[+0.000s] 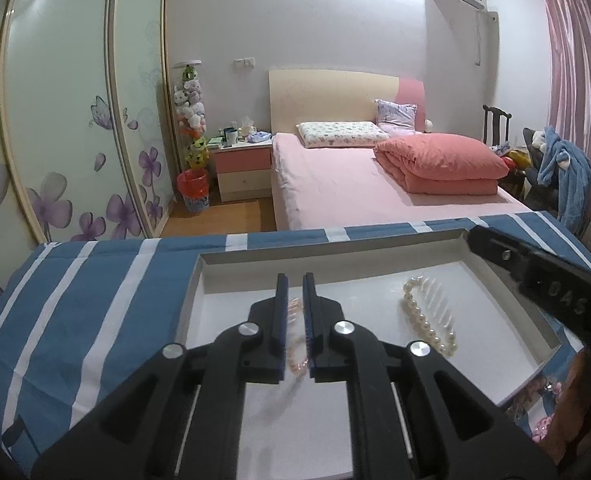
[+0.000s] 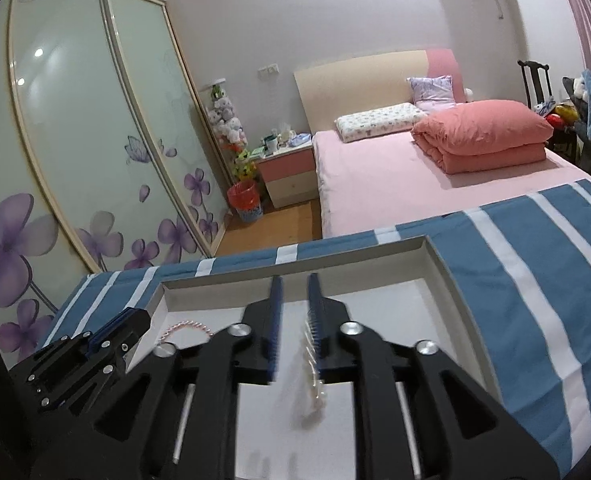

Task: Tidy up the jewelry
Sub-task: 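Carry both bracelets into the grey tray and open both tools to release them, then grasp the pink bead bracelet with the right tool while the left tool grasps the silver hoop, then carry the pink bead bracelet and silver hoop into the tray and release both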

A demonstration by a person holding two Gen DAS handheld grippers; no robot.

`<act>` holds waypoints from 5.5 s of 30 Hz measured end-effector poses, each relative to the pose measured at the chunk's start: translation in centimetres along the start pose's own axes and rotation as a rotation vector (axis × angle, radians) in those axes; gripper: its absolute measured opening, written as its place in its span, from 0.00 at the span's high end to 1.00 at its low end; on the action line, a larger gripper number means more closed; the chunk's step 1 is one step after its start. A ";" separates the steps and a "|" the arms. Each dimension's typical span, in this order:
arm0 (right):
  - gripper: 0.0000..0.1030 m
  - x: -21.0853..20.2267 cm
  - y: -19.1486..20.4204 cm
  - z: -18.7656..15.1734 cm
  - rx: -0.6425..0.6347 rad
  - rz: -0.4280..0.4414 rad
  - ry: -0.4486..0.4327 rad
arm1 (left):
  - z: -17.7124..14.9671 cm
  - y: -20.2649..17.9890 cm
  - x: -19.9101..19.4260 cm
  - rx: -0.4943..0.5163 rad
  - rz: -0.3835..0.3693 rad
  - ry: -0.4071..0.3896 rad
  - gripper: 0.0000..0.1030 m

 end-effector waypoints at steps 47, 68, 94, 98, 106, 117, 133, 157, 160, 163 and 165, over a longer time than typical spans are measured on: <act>0.68 -2.2 -9.8 -9.3 -0.148 -0.308 0.311 | -12.2 5.0 -12.2 -0.066 0.052 0.138 0.42; 0.83 -2.0 -9.2 -9.4 -0.182 -0.286 0.304 | -12.0 3.0 -8.0 -0.062 0.005 0.264 0.22; 0.82 -2.0 -9.1 -9.5 -0.175 -0.281 0.308 | -12.3 4.1 -5.0 -0.126 0.039 0.363 0.15; 0.82 -2.1 -9.2 -9.4 -0.176 -0.281 0.308 | -12.2 3.9 -5.0 -0.121 0.034 0.354 0.28; 0.86 -2.4 -9.4 -9.4 -0.145 -0.263 0.305 | -12.3 3.7 -5.4 -0.113 0.024 0.343 0.34; 0.86 -5.5 -9.1 -8.1 -0.052 -0.162 0.220 | -12.6 4.7 -6.8 -0.152 0.039 0.313 0.34; 0.87 -9.4 -5.2 -7.4 -0.093 -0.042 0.088 | -11.2 3.9 -11.6 -0.122 0.058 0.127 0.34; 0.87 -12.3 -4.0 -6.6 -0.028 0.034 -0.009 | -9.1 0.9 -15.9 -0.050 0.102 -0.067 0.34; 0.87 -12.6 -3.8 -6.6 -0.029 0.036 -0.023 | -8.9 0.2 -16.6 -0.028 0.114 -0.100 0.34; 0.87 -13.0 -3.6 -6.4 -0.023 0.046 -0.035 | -8.7 -0.4 -17.2 -0.013 0.119 -0.125 0.34; 0.87 -13.3 -3.3 -6.3 -0.024 0.048 -0.046 | -8.6 -0.8 -17.6 -0.003 0.125 -0.144 0.34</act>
Point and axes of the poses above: each gripper's, at about its wrist camera, not at the fingertips, and x roughly the way its jaws point, y to its left, z to its top, the point moved 4 cm from there along x, roughly the way its jaws point, and after that the axes turned 10 degrees about -z, right-handed, at the moved point
